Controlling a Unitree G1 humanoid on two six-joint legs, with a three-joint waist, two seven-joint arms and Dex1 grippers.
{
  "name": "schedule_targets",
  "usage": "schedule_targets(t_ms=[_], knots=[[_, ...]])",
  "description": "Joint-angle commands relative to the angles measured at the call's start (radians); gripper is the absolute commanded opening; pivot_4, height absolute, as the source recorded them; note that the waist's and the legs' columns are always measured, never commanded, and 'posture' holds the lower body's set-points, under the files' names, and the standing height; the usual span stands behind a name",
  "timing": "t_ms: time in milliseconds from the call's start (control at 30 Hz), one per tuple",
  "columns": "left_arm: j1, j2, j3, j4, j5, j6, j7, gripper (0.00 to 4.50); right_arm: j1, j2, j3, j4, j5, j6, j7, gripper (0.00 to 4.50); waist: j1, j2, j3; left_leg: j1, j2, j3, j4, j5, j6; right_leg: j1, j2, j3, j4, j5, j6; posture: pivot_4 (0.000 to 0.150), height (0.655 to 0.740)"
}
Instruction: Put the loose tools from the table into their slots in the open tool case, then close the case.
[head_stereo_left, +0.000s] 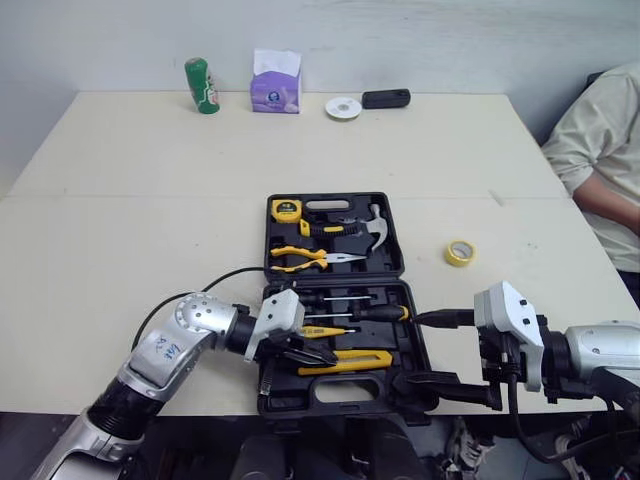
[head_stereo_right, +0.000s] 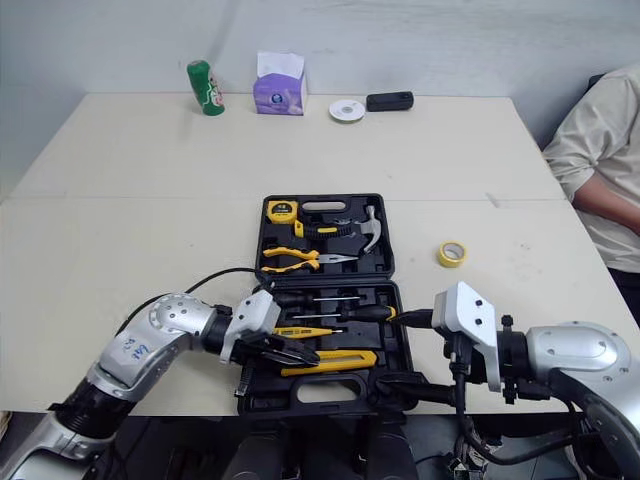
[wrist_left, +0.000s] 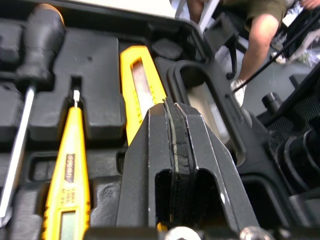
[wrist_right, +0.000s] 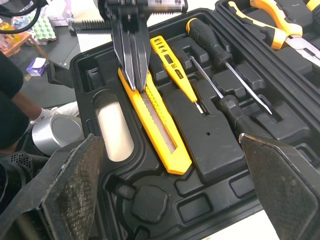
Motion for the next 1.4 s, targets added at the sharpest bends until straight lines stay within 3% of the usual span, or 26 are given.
schedule_targets(t_ms=[33,333,533,700,733,800,867,933,967,1000,1033,1167,1400], knots=[[0.015,0.001,-0.013,-0.007,0.040,-0.032,-0.001,0.04,-0.004,-0.008,0.006,-0.004,0.006,-0.001,0.011,4.50,0.000,0.000,0.000,0.000,0.000,0.000,0.000,0.000,0.000,0.000,0.000,0.000,0.000,0.000,0.000,0.150,0.7278],[0.042,0.088,-0.097,0.011,0.188,-0.061,-0.019,0.04,-0.022,0.001,0.032,0.008,-0.023,-0.019,-0.002,4.50,-0.003,0.003,-0.002,0.002,0.001,0.000,0.000,0.000,0.000,0.002,0.000,0.000,0.000,0.000,0.000,0.150,0.7278],[0.025,0.088,-0.126,0.006,0.238,-0.026,0.018,0.04,-0.022,0.007,0.032,0.003,-0.029,-0.020,-0.009,4.50,-0.001,0.005,-0.005,0.006,0.001,-0.001,-0.001,-0.002,0.001,0.007,0.000,0.000,-0.001,0.000,0.000,0.150,0.7278],[0.026,0.044,-0.069,-0.026,0.159,-0.001,0.035,0.04,-0.009,0.009,0.024,0.005,-0.041,-0.028,-0.017,4.50,-0.001,0.006,-0.005,0.014,0.001,-0.001,-0.003,-0.007,0.006,0.014,0.000,0.000,-0.004,0.000,0.000,0.150,0.7278],[0.029,0.032,-0.034,-0.048,0.097,0.028,0.026,0.04,-0.008,0.010,0.022,0.007,-0.043,-0.028,-0.021,4.50,-0.001,0.006,-0.005,0.014,0.001,-0.001,-0.003,-0.007,0.006,0.014,0.000,0.000,-0.004,0.000,0.000,0.150,0.7278],[0.033,0.021,0.094,-0.126,-0.150,0.193,0.002,0.04,-0.011,0.036,0.015,0.031,-0.044,-0.035,-0.041,4.50,-0.004,0.005,-0.004,0.013,0.002,-0.001,-0.003,-0.006,0.005,0.014,0.000,0.000,-0.004,0.000,0.000,0.150,0.7278],[0.043,0.039,0.179,-0.174,-0.260,0.277,0.007,0.64,-0.017,0.075,0.003,0.078,-0.045,-0.036,-0.070,4.50,-0.005,0.003,-0.002,0.011,0.002,-0.001,-0.003,-0.003,0.000,0.012,0.000,0.000,-0.003,0.000,0.000,0.150,0.7278],[0.084,0.084,0.250,-0.206,-0.277,0.280,0.015,1.26,-0.015,0.101,-0.013,0.125,-0.064,-0.052,-0.086,4.50,-0.005,0.003,-0.002,0.011,0.002,-0.002,-0.002,-0.003,-0.001,0.011,0.000,-0.001,-0.003,0.000,-0.001,0.150,0.7278],[0.107,0.096,0.293,-0.216,-0.285,0.283,0.035,1.98,-0.013,0.108,-0.026,0.145,-0.067,-0.057,-0.090,4.50,-0.005,0.005,-0.002,0.011,0.002,-0.001,-0.002,-0.003,-0.001,0.012,0.000,-0.001,-0.003,0.000,-0.001,0.150,0.7278],[0.125,0.098,0.331,-0.219,-0.288,0.284,0.068,2.18,-0.012,0.110,-0.037,0.161,-0.075,-0.065,-0.094,4.50,-0.004,0.006,-0.002,0.011,0.001,-0.001,-0.002,-0.003,-0.001,0.012,0.000,-0.001,-0.003,0.000,-0.001,0.150,0.7278],[0.143,0.095,0.381,-0.213,-0.297,0.294,0.107,2.82,-0.012,0.110,-0.052,0.180,-0.094,-0.076,-0.107,4.50,-0.003,0.006,-0.002,0.011,0.001,-0.001,-0.002,-0.003,-0.001,0.012,0.000,-0.001,-0.003,0.000,0.000,0.150,0.7278],[0.208,0.061,0.534,-0.182,-0.282,0.294,0.260,4.37,-0.004,0.135,-0.123,0.244,-0.124,-0.095,-0.158,4.50,-0.002,0.006,-0.001,0.011,0.001,-0.001,-0.002,-0.003,-0.001,0.012,0.000,-0.001,-0.003,0.000,0.000,0.150,0.7278],[0.338,0.072,0.754,-0.098,-0.249,0.239,0.353,4.48,0.082,0.113,-0.286,0.415,-0.198,-0.173,-0.117,4.50,-0.001,0.006,-0.001,0.010,0.001,-0.001,-0.003,-0.004,0.000,0.012,0.000,-0.001,-0.004,0.000,0.000,0.150,0.7278]])
